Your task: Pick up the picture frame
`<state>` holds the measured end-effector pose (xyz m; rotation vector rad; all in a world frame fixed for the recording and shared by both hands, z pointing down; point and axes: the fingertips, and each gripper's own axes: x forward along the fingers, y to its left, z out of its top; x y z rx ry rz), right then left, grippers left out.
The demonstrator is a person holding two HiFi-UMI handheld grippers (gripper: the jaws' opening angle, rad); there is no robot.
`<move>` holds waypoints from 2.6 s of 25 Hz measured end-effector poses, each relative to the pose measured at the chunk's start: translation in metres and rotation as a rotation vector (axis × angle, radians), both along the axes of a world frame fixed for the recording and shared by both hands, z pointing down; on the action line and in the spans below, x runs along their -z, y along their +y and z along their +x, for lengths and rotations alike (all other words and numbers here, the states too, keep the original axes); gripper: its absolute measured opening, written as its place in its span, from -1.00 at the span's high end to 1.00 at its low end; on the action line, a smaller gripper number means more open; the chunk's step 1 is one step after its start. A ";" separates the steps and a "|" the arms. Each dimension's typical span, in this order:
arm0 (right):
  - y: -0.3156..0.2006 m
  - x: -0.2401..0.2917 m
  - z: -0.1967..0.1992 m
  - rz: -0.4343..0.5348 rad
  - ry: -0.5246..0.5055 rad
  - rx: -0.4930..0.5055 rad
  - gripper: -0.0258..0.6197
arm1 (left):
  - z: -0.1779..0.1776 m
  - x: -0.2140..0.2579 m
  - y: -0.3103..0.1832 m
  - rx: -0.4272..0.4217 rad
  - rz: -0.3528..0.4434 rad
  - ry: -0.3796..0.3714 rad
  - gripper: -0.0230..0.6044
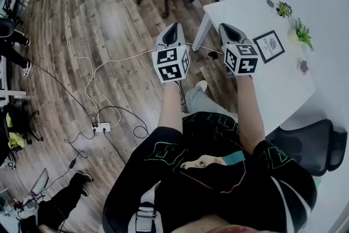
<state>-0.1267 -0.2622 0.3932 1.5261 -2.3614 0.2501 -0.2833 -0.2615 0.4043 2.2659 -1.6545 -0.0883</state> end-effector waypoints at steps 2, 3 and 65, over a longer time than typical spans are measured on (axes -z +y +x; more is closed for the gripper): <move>-0.013 -0.005 0.010 -0.014 -0.002 -0.013 0.91 | 0.011 -0.005 -0.012 -0.013 -0.014 -0.002 0.91; -0.019 -0.008 0.016 -0.021 -0.004 -0.023 0.91 | 0.018 -0.009 -0.019 -0.023 -0.021 -0.003 0.91; 0.007 -0.121 0.471 -0.085 -0.409 -1.015 0.91 | 0.505 -0.109 -0.089 -1.029 -0.192 -0.389 0.91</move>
